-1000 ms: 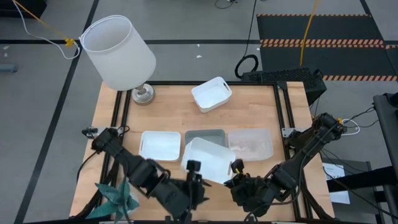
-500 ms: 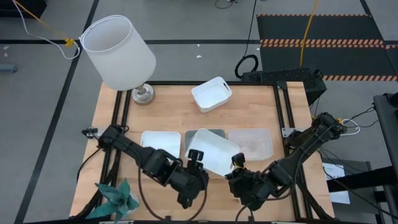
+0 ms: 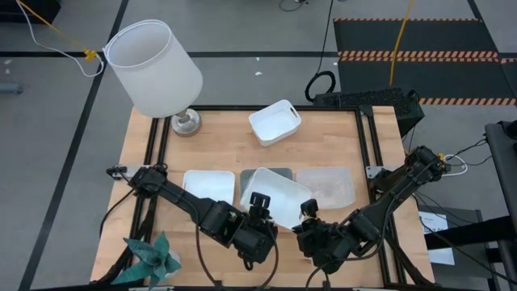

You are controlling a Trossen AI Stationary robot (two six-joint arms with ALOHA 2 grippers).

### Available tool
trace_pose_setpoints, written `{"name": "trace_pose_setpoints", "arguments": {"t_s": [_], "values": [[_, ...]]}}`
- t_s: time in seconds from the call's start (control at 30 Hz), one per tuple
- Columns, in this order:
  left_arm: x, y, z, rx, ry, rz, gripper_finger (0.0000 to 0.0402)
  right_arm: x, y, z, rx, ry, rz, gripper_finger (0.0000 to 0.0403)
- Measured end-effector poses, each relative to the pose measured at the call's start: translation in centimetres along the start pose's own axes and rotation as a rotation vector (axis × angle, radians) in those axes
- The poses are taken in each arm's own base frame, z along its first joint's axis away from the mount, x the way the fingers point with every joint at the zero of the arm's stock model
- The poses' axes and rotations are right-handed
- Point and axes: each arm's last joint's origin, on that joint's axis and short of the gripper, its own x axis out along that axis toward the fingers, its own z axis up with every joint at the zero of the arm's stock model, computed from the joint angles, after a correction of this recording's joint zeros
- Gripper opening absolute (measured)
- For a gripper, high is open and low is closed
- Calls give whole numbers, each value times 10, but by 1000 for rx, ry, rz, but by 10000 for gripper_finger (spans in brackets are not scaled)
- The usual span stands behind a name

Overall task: Stack baskets by color
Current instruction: Stack the bottom white bin on the middle white bin

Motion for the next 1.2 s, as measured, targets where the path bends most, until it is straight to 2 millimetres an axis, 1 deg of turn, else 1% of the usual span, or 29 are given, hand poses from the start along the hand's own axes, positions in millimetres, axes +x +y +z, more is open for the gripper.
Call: {"name": "trace_pose_setpoints", "arguments": {"t_s": [0.2, 0.33, 0.4, 0.5, 0.83, 0.97, 1.07, 1.2], "values": [[1, -1, -4, 9, 40, -1, 181, 0, 0, 0, -6, 0, 0, 4], [11, -1, -7, 12, 89, 13, 181, 0, 0, 0, -6, -2, 0, 4], [16, -2, -7, 23, 100, 15, 174, 0, 0, 1, -3, -6, 1, 4], [16, -3, -7, 28, 104, 5, 146, 0, 0, 1, -11, -9, 2, 4], [10, -6, -7, 39, 89, 4, 13, 0, 1, 2, -31, -16, 3, 4], [9, -8, -7, 29, 90, 4, 8, 1, 1, 2, -46, -21, 2, 5], [7, -11, -9, 38, 100, 4, 5, -2, 4, 3, -57, -39, -13, 21], [1, -20, -16, 37, 149, 2, 5, -8, 13, 5, -98, -91, -32, 82]]}}
